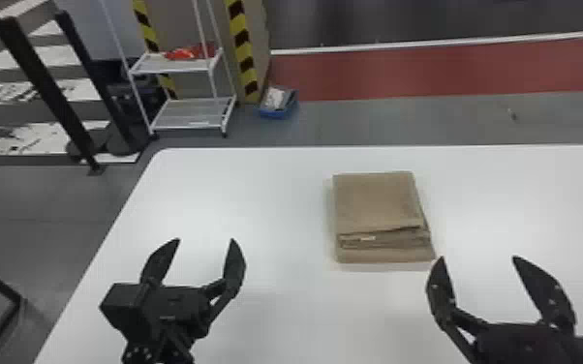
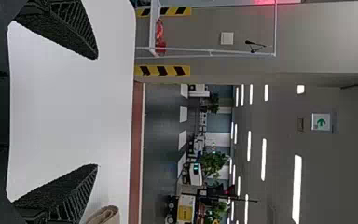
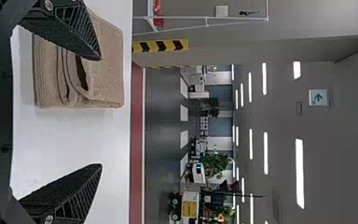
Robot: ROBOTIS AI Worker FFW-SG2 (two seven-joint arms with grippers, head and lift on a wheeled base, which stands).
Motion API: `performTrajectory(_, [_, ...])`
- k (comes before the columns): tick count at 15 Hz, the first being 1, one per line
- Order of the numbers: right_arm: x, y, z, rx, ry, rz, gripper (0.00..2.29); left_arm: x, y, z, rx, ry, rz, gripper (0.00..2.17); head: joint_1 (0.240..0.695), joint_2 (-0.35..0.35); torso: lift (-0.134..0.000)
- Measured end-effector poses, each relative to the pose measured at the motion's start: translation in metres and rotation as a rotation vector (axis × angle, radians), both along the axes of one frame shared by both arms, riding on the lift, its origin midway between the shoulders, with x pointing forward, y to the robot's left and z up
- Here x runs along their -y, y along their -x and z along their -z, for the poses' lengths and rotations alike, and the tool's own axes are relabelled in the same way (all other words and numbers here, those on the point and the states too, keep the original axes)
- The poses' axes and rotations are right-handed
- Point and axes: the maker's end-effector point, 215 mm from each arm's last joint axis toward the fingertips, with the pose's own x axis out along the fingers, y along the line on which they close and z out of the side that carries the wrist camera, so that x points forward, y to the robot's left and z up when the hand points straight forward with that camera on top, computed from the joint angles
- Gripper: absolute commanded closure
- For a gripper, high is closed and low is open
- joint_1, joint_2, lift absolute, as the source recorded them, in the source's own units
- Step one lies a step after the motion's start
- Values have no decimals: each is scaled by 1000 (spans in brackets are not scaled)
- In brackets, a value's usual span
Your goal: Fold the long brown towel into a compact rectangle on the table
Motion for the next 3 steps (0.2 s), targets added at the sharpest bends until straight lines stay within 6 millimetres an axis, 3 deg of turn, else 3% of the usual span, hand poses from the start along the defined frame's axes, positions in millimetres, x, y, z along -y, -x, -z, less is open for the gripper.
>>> performTrajectory(3, [0,1,0,0,0,0,66,0,0,0,0,0,1,39,695,162,-121])
